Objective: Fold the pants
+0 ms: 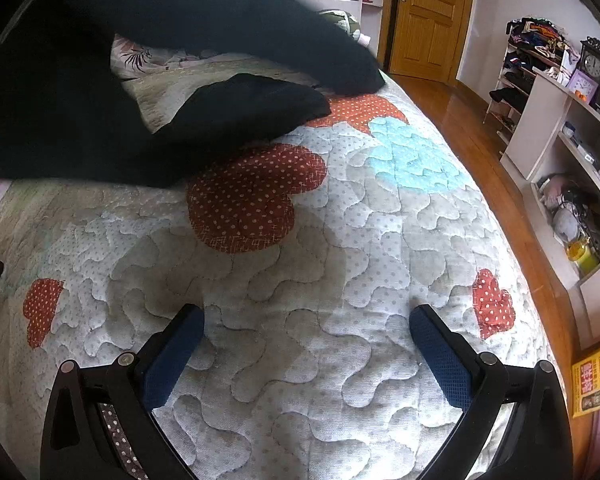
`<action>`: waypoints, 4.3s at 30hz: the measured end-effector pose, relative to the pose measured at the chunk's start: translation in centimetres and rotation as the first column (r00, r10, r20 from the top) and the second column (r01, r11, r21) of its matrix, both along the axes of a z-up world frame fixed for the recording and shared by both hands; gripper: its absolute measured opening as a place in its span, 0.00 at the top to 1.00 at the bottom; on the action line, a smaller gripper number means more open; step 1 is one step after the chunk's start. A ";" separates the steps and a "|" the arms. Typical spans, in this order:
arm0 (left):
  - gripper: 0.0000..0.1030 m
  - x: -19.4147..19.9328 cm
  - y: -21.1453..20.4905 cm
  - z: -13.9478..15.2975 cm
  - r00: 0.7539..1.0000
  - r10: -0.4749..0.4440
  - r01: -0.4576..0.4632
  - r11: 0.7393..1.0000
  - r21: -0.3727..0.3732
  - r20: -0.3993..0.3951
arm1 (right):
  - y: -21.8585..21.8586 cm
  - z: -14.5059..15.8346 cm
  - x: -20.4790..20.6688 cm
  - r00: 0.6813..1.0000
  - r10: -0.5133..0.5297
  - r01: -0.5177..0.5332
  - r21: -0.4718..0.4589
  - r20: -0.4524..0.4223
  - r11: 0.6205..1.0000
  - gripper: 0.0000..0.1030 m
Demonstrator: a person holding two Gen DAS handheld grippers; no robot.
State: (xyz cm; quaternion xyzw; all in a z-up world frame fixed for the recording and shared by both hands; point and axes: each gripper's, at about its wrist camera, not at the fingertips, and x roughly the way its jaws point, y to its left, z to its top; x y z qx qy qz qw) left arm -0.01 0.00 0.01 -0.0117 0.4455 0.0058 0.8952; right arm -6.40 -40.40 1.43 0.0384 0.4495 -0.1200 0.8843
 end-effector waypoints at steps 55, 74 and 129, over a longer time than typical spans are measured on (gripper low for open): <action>0.00 -3.0 -4.0 8.4 0.994 -0.086 0.093 0.989 -0.112 0.067 | 1.4 5.2 0.1 0.989 0.010 -0.037 0.184 0.144 0.982 0.00; 0.00 -1.7 -2.9 6.4 0.998 -0.055 0.058 0.989 -0.137 0.027 | 1.8 5.3 3.8 0.989 0.039 -0.064 0.181 0.141 0.981 0.00; 0.84 -5.5 3.1 2.8 0.997 0.015 -0.035 0.957 -0.286 -0.073 | -6.3 1.2 -2.5 0.996 -0.016 -0.013 0.341 0.083 0.940 0.46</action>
